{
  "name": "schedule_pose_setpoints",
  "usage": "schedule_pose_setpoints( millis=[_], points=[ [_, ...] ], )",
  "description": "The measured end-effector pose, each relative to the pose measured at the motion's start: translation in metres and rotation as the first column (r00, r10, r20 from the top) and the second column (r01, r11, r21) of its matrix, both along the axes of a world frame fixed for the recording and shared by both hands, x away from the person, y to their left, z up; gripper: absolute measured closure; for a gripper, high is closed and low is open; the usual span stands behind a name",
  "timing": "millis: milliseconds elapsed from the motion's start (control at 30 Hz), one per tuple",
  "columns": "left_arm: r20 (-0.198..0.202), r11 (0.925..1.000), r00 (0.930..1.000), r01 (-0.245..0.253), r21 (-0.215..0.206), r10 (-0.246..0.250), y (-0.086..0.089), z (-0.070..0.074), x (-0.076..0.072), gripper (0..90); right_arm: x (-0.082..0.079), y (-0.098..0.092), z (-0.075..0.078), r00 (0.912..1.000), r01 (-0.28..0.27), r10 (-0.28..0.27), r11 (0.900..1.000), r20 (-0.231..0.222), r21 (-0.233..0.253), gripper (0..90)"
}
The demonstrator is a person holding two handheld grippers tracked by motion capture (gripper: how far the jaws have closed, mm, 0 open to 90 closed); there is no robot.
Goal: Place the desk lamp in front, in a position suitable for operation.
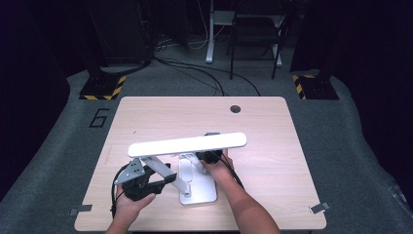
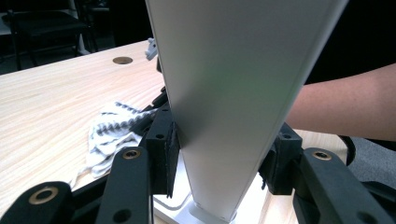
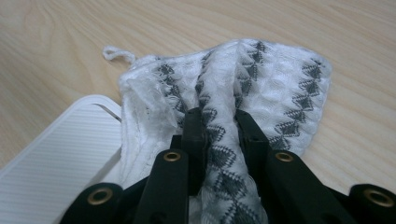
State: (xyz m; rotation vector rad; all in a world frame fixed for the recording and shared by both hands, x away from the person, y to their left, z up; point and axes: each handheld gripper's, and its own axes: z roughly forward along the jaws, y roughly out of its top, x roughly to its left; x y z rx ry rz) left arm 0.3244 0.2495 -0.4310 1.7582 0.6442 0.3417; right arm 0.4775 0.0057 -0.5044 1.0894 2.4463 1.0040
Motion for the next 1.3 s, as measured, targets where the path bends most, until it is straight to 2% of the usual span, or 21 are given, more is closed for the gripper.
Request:
schedule_pose_setpoints(
  millis=[133, 200, 233, 333, 367, 500, 600, 700, 767, 800, 867, 1000, 1100, 1133, 1233, 1300],
  points=[
    [-0.003, 1.0000, 1.0000, 0.001, -0.007, -0.001, 0.000, -0.001, 0.000, 55.1, -0.003, -0.008, -0.001, 0.9994, 0.032, -0.032, 0.999, -0.013, 0.014, 76.8],
    [-0.005, 1.0000, 1.0000, -0.002, -0.009, 0.002, 0.000, -0.001, 0.000, 55.3, -0.003, -0.014, -0.002, 0.9993, 0.035, -0.035, 0.999, 0.010, 0.017, 76.7],
    [-0.005, 1.0000, 1.0000, -0.002, -0.008, 0.002, 0.000, -0.001, 0.000, 55.3, -0.004, -0.016, -0.001, 0.9992, 0.041, -0.041, 0.999, -0.007, 0.008, 76.7],
    [-0.005, 1.0000, 1.0000, -0.004, -0.007, 0.004, 0.000, -0.001, 0.000, 55.4, -0.004, -0.023, -0.001, 0.9990, 0.044, -0.044, 0.999, 0.008, -0.006, 76.7],
    [-0.005, 1.0000, 1.0000, -0.004, -0.007, 0.004, 0.000, -0.001, 0.000, 55.4, -0.005, -0.025, -0.001, 0.9982, 0.060, -0.060, 0.998, 0.001, -0.002, 76.7],
    [-0.005, 1.0000, 1.0000, -0.004, -0.007, 0.004, 0.000, -0.001, 0.000, 55.5, -0.004, -0.034, -0.002, 0.9980, 0.064, -0.064, 0.998, 0.005, -0.008, 76.7],
    [-0.005, 1.0000, 1.0000, -0.006, -0.007, 0.006, 0.000, -0.001, 0.000, 55.6, -0.005, -0.037, -0.003, 0.9961, 0.087, -0.087, 0.996, -0.014, -0.003, 76.8],
    [-0.001, 1.0000, 1.0000, -0.006, -0.005, 0.006, 0.000, -0.001, 0.000, 55.6, -0.003, -0.040, -0.004, 0.9968, 0.080, -0.080, 0.997, 0.001, -0.021, 76.8],
    [-0.003, 1.0000, 1.0000, -0.004, -0.002, 0.004, 0.000, -0.001, 0.000, 55.6, -0.004, -0.042, -0.005, 0.9963, 0.085, -0.085, 0.996, -0.009, -0.020, 76.8],
    [-0.006, 1.0000, 1.0000, -0.004, -0.003, 0.004, 0.000, -0.001, 0.000, 55.7, -0.004, -0.042, -0.006, 0.9959, 0.091, -0.091, 0.996, 0.002, -0.012, 76.8],
    [-0.006, 1.0000, 1.0000, -0.005, -0.003, 0.005, 0.000, -0.001, 0.000, 55.7, -0.006, -0.043, -0.005, 0.9947, 0.101, -0.101, 0.995, -0.016, -0.018, 76.8],
    [-0.001, 0.9999, 1.0000, -0.010, -0.007, 0.010, -0.001, -0.001, 0.000, 55.7, -0.006, -0.046, -0.006, 0.9951, 0.099, -0.099, 0.995, 0.006, -0.026, 76.5],
    [-0.002, 0.9999, 0.9999, -0.013, -0.004, 0.013, -0.001, -0.001, -0.001, 55.7, -0.007, -0.050, -0.002, 0.9955, 0.095, -0.095, 0.994, 0.003, -0.049, 76.5],
    [-0.002, 0.9999, 0.9999, -0.010, -0.007, 0.010, -0.001, -0.001, 0.000, 55.7, -0.008, -0.051, -0.002, 0.9937, 0.112, -0.112, 0.993, 0.004, -0.037, 76.6],
    [-0.006, 1.0000, 1.0000, -0.005, -0.005, 0.005, 0.000, -0.001, 0.000, 55.7, -0.009, -0.059, 0.005, 0.9941, 0.105, -0.104, 0.994, 0.032, -0.035, 76.8],
    [-0.003, 1.0000, 1.0000, -0.007, -0.007, 0.007, 0.000, -0.001, 0.000, 55.7, -0.010, -0.062, 0.009, 0.9934, 0.112, -0.111, 0.994, 0.030, -0.015, 77.0]
  ],
)
